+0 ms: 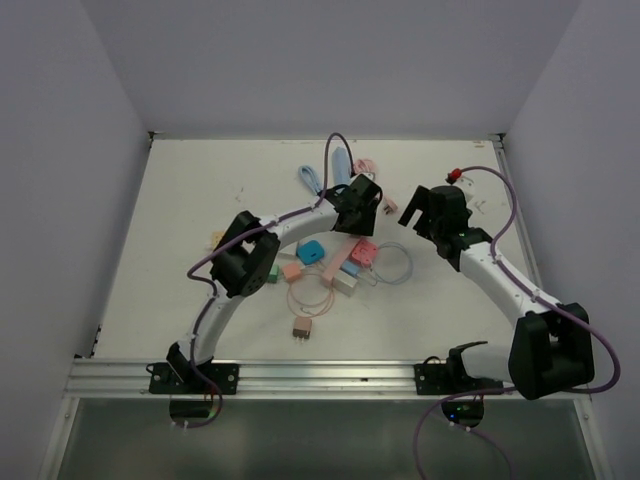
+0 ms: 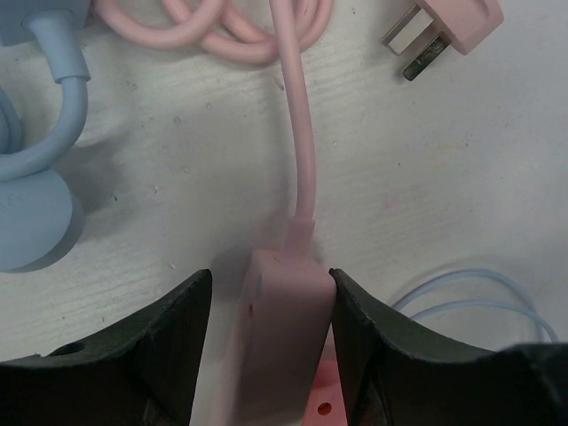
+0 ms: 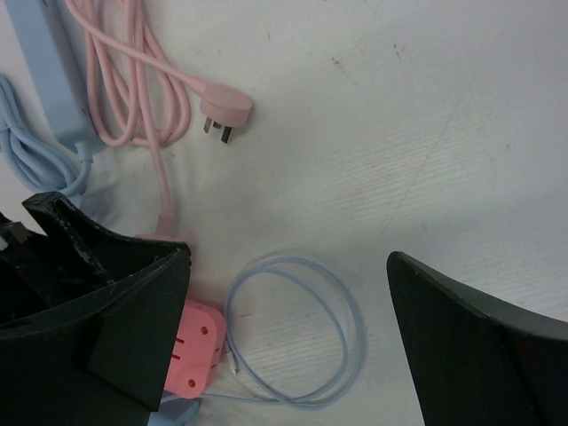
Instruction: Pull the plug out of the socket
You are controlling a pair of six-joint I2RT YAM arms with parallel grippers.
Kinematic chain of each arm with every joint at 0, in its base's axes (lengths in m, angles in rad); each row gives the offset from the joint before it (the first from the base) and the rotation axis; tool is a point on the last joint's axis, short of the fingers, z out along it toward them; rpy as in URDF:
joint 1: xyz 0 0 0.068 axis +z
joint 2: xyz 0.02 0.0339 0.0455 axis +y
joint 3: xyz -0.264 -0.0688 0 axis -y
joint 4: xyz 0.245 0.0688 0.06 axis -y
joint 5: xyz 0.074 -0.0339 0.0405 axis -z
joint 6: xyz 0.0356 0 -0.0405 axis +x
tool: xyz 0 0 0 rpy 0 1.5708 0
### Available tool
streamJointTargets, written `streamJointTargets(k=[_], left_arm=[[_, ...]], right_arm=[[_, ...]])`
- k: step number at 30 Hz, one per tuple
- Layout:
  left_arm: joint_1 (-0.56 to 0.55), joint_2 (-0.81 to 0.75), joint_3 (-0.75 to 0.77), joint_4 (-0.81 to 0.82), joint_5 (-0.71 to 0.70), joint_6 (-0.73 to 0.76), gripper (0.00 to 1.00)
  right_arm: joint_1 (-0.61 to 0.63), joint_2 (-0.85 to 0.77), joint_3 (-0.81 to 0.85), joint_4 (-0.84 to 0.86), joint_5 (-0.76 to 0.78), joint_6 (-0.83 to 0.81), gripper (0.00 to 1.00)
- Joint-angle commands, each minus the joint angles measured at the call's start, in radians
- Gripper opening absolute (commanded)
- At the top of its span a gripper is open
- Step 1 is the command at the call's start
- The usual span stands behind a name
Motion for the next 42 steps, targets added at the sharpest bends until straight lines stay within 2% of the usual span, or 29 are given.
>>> streamJointTargets(k=[1, 6, 13, 17, 22, 27, 31, 35, 42], left_arm=[[0.011, 0.04, 0.067, -0.028, -0.001, 0.048, 0.58], [0.01, 0.063, 0.097, -0.049, 0.002, 0.077, 0.52], [0.013, 0.006, 0.098, -0.023, -0.002, 0.092, 0.24], [0.021, -0.084, 0.083, 0.021, -0.034, 0.101, 0.15], [0.028, -0.265, -0.029, 0.165, -0.112, 0.17, 0.0], [0.05, -0.42, -0.141, 0.289, -0.192, 0.259, 0.0], [0.097, -0.569, -0.28, 0.435, -0.179, 0.305, 0.0], [0.145, -0.655, -0.377, 0.536, -0.124, 0.319, 0.0], [0.148, -0.744, -0.587, 0.728, -0.1, 0.386, 0.0]], right_arm=[[-0.002, 0.005, 0.008, 0.044, -0.017, -0.013, 0.96], [-0.002, 0.011, 0.008, 0.047, -0.034, -0.02, 0.96], [0.0, 0.015, 0.016, 0.072, -0.1, -0.041, 0.96], [-0.003, -0.015, 0.008, 0.107, -0.154, -0.059, 0.96], [-0.002, -0.049, 0.005, 0.181, -0.333, -0.102, 0.94], [-0.002, -0.04, 0.024, 0.244, -0.543, -0.132, 0.92], [0.0, -0.028, 0.053, 0.3, -0.735, -0.148, 0.87], [0.021, -0.009, 0.094, 0.333, -0.829, -0.174, 0.83], [0.112, 0.069, 0.16, 0.337, -0.876, -0.296, 0.82]])
